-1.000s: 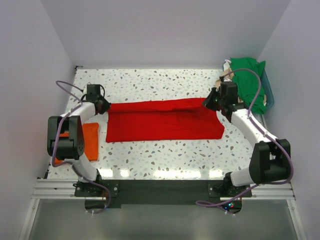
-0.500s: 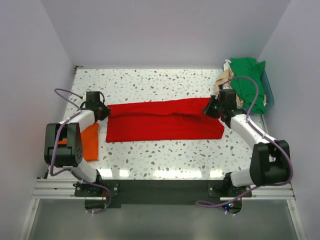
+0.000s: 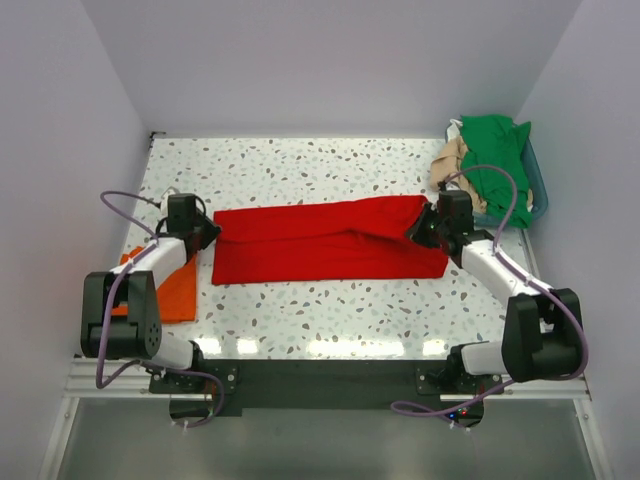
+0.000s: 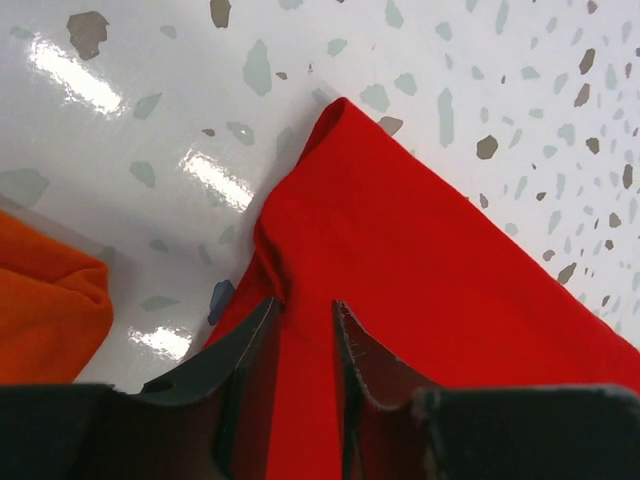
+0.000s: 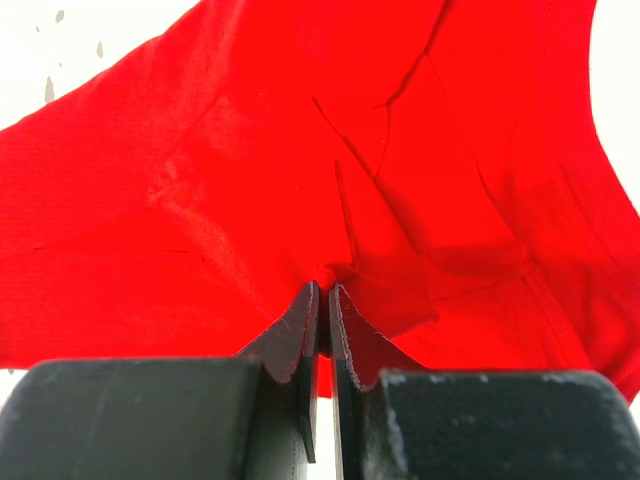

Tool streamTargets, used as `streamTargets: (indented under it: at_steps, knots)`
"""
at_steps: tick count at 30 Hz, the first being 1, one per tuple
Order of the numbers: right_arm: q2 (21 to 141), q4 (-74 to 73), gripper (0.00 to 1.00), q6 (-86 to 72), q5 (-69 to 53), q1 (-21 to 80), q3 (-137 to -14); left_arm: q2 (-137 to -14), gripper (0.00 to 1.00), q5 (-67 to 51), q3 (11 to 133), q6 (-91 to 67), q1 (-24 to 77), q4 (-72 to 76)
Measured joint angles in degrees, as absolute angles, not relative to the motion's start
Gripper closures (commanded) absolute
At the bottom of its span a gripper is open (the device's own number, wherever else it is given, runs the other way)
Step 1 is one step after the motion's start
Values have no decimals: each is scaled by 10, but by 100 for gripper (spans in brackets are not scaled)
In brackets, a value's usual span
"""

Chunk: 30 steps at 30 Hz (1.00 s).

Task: Fold and stack the t-shirts
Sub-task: Fold the tshirt

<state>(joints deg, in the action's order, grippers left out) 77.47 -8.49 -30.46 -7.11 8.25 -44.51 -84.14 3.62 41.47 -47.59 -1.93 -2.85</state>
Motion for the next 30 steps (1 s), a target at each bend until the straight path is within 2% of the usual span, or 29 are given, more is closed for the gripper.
streamTargets:
  at_steps: [13, 16, 17, 22, 23, 26, 30]
  knots:
    - [758, -80, 97, -314, -73, 83, -437, -817, 75, 37, 396, -490, -20, -13]
    - [741, -71, 86, -321, -76, 83, -427, -805, 75, 37, 383, -490, -20, -14]
    - [736, -64, 76, -324, -81, 83, -421, -802, 75, 36, 382, -491, -20, -14]
    - [733, -41, 59, -335, -106, 84, -378, -799, 73, 31, 378, -491, -20, -11]
    - [733, -40, 52, -335, -109, 86, -372, -799, 73, 29, 378, -491, -20, -10]
    - [731, -41, 46, -333, -114, 87, -366, -796, 71, 21, 378, -490, -20, -10]
    - [736, -49, 47, -329, -107, 87, -391, -785, 71, 9, 378, -489, -20, -10]
